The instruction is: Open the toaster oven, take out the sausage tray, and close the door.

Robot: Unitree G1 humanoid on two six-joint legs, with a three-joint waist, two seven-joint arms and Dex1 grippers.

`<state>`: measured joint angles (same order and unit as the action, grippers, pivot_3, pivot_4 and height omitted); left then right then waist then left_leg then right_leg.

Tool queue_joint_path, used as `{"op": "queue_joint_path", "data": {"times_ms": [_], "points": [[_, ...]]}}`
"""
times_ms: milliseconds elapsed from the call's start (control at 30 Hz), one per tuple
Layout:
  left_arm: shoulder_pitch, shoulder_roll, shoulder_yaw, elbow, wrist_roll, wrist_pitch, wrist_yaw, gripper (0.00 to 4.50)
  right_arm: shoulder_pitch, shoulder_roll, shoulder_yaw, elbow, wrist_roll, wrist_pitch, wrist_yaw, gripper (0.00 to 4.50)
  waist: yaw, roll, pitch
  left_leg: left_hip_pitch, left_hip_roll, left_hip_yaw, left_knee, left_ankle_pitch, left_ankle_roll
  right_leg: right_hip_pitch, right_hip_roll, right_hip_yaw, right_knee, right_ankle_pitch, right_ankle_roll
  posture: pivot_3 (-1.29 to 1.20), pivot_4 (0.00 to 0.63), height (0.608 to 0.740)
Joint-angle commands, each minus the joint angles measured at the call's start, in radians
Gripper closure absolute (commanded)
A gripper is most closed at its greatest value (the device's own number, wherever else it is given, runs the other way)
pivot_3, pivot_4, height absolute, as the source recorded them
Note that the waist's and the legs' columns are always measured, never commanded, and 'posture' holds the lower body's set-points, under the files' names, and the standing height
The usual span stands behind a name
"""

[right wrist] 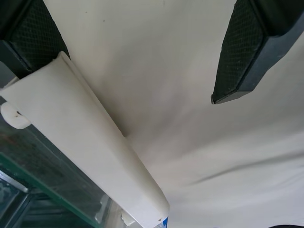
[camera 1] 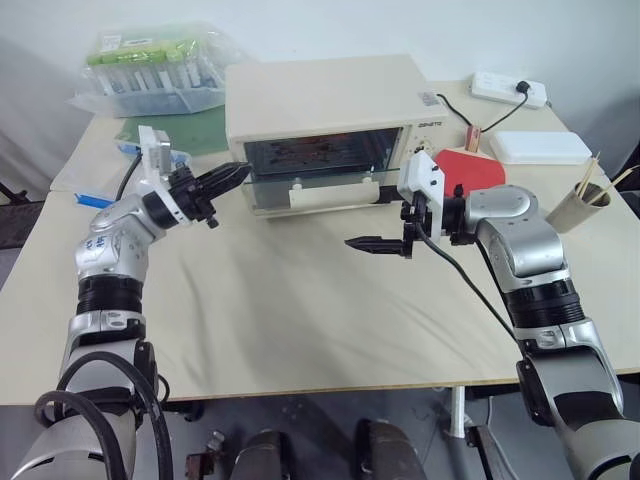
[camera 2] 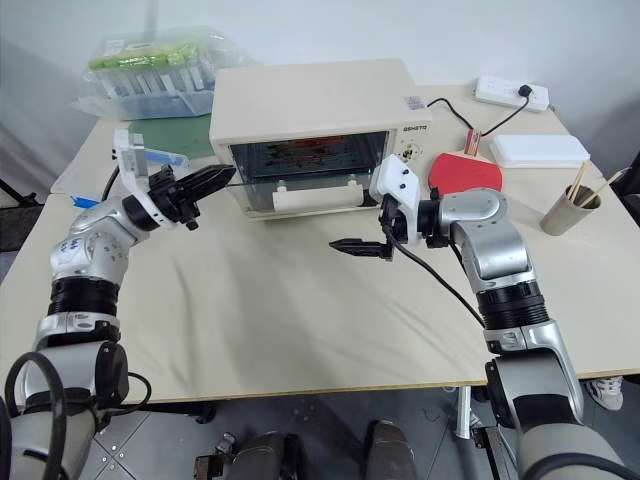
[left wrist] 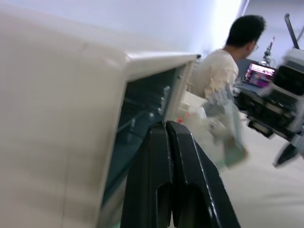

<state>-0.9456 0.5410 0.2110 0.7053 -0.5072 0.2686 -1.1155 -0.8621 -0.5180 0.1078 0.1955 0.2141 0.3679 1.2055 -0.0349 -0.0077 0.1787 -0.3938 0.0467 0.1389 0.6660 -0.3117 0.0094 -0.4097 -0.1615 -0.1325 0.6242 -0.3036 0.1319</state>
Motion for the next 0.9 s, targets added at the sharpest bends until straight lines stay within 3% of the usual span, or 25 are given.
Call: {"op": "queue_joint_path", "data": {"times_ms": [33,467,633,900], "points": [[-0.015,0.001,-0.031,0.002,0.028,0.004,-0.049,4.47,0.012,-0.025,-0.019,-0.098,0.040,0.028,-0.005,0.00,0.000,0.000,0.000,0.000,0.000,0.000,0.000,0.000,0.000,0.000,0.000,0.000,0.000,0.000,0.000,0.00,0.150,0.740],[0.001,0.005,-0.082,-0.025,0.074,0.071,-0.095,4.47,0.020,-0.225,0.114,-0.200,-0.067,0.233,0.008,0.00,0.005,0.000,0.000,-0.002,0.000,0.000,0.002,0.000,0.000,-0.001,0.000,0.000,0.000,0.000,0.000,0.00,0.150,0.740],[0.004,-0.001,-0.102,-0.027,0.093,0.083,-0.100,4.47,0.069,-0.375,0.171,-0.288,-0.044,0.296,0.149,0.00,0.011,-0.001,0.000,-0.004,0.000,-0.001,0.005,0.000,0.000,-0.002,0.000,0.000,0.000,0.000,0.000,0.00,0.150,0.740],[0.079,0.019,-0.195,-0.102,0.166,0.096,-0.133,4.47,0.128,-0.478,-0.023,-0.409,0.122,0.347,0.183,0.00,0.010,-0.001,0.001,-0.010,0.000,-0.002,0.015,-0.002,0.004,-0.003,0.000,-0.001,0.000,0.000,0.000,0.00,0.150,0.740]]}}
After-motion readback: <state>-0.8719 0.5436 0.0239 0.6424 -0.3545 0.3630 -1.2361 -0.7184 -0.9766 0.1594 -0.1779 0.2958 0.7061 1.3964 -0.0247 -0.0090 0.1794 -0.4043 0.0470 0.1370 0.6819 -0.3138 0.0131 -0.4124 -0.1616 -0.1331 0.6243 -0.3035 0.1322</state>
